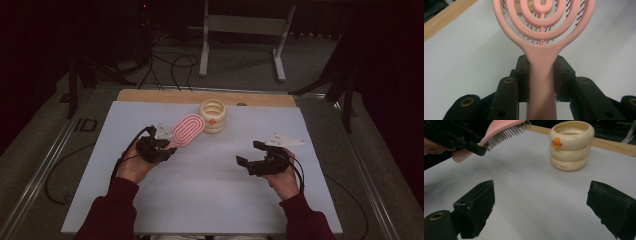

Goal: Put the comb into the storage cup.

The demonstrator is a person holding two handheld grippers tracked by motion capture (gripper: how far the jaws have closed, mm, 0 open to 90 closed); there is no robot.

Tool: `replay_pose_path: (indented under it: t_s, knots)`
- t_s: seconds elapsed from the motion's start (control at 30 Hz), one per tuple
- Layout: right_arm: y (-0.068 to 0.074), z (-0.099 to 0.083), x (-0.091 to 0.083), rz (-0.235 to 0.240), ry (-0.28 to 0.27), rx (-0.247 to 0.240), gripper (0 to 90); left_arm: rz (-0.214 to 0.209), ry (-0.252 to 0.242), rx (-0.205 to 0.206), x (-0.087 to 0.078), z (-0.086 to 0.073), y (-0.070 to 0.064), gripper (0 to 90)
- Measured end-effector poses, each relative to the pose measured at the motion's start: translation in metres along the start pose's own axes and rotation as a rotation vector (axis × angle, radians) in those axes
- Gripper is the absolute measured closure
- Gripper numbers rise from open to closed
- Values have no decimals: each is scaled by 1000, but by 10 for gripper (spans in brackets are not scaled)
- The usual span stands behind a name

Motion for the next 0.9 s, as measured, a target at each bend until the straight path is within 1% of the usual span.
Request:
replay_pose_path:
  t_s: [0.1,0.17,0.27,0.53,0.7,0.73,0.9]
  knots:
    - [2,3,3,7,2,-4,80,0,-9,-1,0,0,-1,697]
    - [6,9,7,19,1,-8,80,0,-14,1,0,0,-2,697]
    - [8,11,9,30,-1,-2,80,3,-23,-2,0,-1,-3,697]
    - [14,20,18,55,-8,27,80,20,-58,-8,-2,0,-5,697]
    - [17,23,22,64,-10,42,80,25,-63,-4,-2,0,-6,697]
    - [18,25,24,67,-8,39,80,31,-68,-1,-2,1,-6,697]
    - [20,28,27,71,-3,33,80,32,-74,0,-3,2,-8,697]
Point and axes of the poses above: each handheld gripper's, and its own axes: x roughly forward along the jaws, z roughly out of its top, y roughly to its left, the point moved 4 cm from there along x, roughly forward along the jaws, and after that the axes turned 8 degrees about -z, right-handed, at the moved point
